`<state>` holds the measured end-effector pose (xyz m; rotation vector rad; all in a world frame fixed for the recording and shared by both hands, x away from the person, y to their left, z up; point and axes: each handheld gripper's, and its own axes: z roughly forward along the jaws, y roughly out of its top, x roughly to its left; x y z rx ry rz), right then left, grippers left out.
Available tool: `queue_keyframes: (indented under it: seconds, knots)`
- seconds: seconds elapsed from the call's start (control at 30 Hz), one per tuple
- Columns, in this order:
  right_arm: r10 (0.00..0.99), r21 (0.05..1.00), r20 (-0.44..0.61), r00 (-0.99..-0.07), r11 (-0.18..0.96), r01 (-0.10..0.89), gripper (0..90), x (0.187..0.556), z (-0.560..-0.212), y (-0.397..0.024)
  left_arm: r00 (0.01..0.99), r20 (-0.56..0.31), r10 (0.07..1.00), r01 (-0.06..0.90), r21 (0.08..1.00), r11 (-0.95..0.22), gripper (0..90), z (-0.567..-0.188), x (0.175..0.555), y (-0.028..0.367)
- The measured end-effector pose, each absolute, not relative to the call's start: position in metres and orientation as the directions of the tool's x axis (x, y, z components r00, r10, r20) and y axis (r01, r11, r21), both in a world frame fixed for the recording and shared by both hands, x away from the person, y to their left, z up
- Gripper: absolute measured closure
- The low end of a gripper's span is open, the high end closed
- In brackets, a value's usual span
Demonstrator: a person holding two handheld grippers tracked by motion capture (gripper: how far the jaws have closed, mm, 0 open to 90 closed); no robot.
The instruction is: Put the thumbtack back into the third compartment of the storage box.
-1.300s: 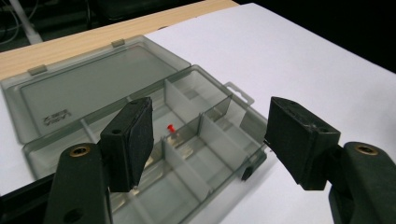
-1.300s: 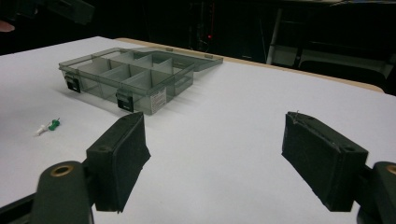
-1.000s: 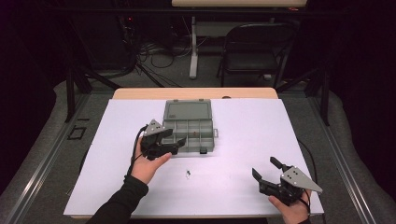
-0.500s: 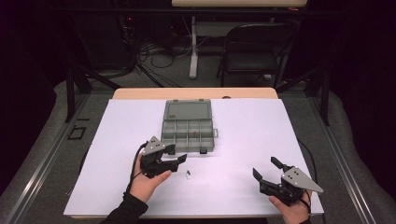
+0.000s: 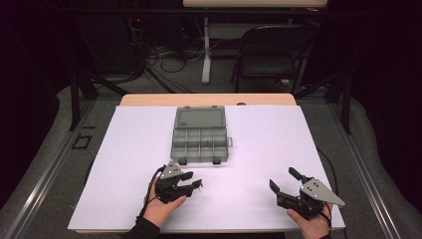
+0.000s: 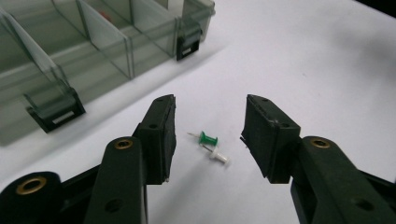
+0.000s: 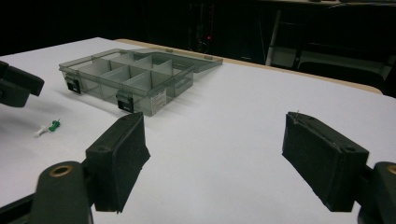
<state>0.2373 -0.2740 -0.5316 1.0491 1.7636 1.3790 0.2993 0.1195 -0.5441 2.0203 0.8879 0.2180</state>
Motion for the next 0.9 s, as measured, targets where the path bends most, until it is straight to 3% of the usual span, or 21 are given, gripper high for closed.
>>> queue_keyframes:
  seconds: [0.9]
  knots:
    - [0.884,0.975,-0.019,-0.467,0.120,0.187,20.9,0.238,-0.532,-0.275,0.690,-0.149,0.708,0.567,0.719,-0.401,70.0,-0.560,0.299,0.099]
